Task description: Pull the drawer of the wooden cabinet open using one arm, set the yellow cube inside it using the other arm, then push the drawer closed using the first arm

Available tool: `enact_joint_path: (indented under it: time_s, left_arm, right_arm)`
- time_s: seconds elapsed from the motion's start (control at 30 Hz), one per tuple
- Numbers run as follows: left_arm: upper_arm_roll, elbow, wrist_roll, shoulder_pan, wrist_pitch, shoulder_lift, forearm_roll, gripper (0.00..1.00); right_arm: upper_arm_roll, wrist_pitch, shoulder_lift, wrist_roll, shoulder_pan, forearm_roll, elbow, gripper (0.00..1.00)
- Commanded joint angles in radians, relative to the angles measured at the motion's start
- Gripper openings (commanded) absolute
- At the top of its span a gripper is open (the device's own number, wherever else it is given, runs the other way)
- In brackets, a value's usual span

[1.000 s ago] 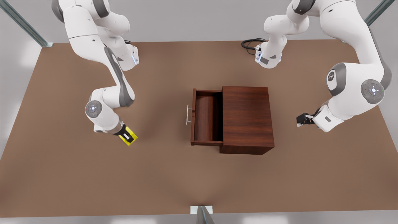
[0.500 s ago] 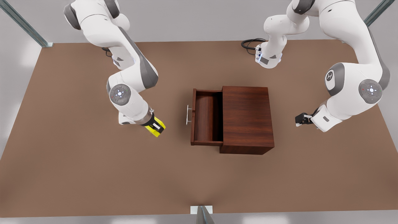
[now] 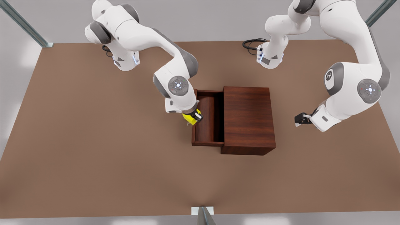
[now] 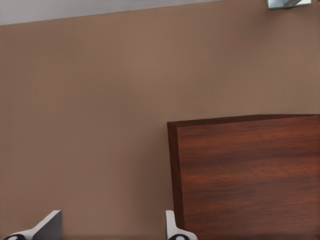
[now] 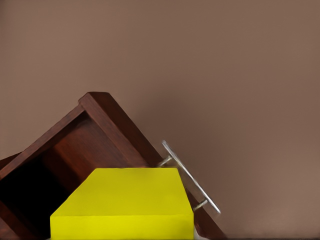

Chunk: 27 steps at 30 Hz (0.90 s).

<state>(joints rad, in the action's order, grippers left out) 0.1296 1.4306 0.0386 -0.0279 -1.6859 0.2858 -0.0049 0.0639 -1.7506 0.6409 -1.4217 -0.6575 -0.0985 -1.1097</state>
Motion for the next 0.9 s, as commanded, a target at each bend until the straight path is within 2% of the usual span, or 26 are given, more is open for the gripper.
enact_joint_path:
  time_s: [0.0, 0.33, 0.37, 0.4, 0.43, 0.5, 0.6, 0.7, 0.73, 0.77, 0.8, 0.83, 0.87]
  left_arm:
    - [0.001, -0.001, -0.019, 0.008, 0.005, 0.000, 0.017, 1.00]
    - [0.002, 0.002, -0.066, 0.042, 0.031, -0.004, 0.045, 1.00]
    - [0.002, 0.001, -0.069, 0.042, 0.031, -0.004, 0.045, 1.00]
    - [0.002, 0.001, -0.071, 0.042, 0.031, -0.002, 0.046, 1.00]
    - [0.002, -0.001, -0.071, 0.054, 0.031, -0.002, 0.071, 1.00]
    - [0.002, -0.004, -0.072, 0.069, 0.031, 0.000, 0.069, 1.00]
    - [0.002, -0.067, -0.313, 0.223, 0.028, 0.041, 0.111, 1.00]
    - [0.002, -0.088, -0.373, 0.255, 0.025, 0.059, 0.108, 1.00]
    - [0.002, -0.090, -0.376, 0.258, 0.028, 0.061, 0.108, 1.00]
    - [-0.002, -0.090, -0.373, 0.258, 0.028, 0.061, 0.108, 1.00]
    - [-0.001, -0.091, -0.375, 0.258, 0.028, 0.061, 0.108, 1.00]
    - [-0.001, -0.091, -0.375, 0.260, 0.029, 0.062, 0.108, 1.00]
    - [-0.001, -0.091, -0.375, 0.260, 0.029, 0.062, 0.108, 1.00]
  right_arm:
    - [-0.003, -0.021, 0.022, -0.347, -0.024, 0.003, 0.013, 0.43]
    - [-0.007, -0.124, 0.118, -0.421, -0.100, 0.003, 0.085, 0.43]
    - [-0.007, -0.124, 0.118, -0.421, -0.100, 0.005, 0.085, 0.55]
    - [-0.007, -0.124, 0.120, -0.416, -0.100, 0.005, 0.085, 0.95]
    - [-0.009, -0.124, 0.118, -0.415, -0.100, 0.006, 0.085, 1.00]
    - [-0.009, -0.122, 0.118, -0.413, -0.100, 0.006, 0.085, 1.00]
    - [-0.009, -0.121, 0.118, -0.413, -0.100, 0.006, 0.085, 1.00]
    - [-0.007, -0.121, 0.118, -0.419, -0.100, 0.006, 0.085, 1.00]
    - [-0.007, -0.121, 0.118, -0.422, -0.100, 0.006, 0.085, 0.81]
    - [-0.006, -0.121, 0.118, -0.421, -0.100, 0.006, 0.083, 0.50]
    - [-0.004, -0.122, 0.118, -0.419, -0.100, 0.006, 0.083, 0.49]
    - [-0.001, -0.122, 0.118, -0.416, -0.102, 0.006, 0.083, 0.55]
    - [0.001, -0.122, 0.118, -0.416, -0.102, 0.008, 0.083, 0.72]
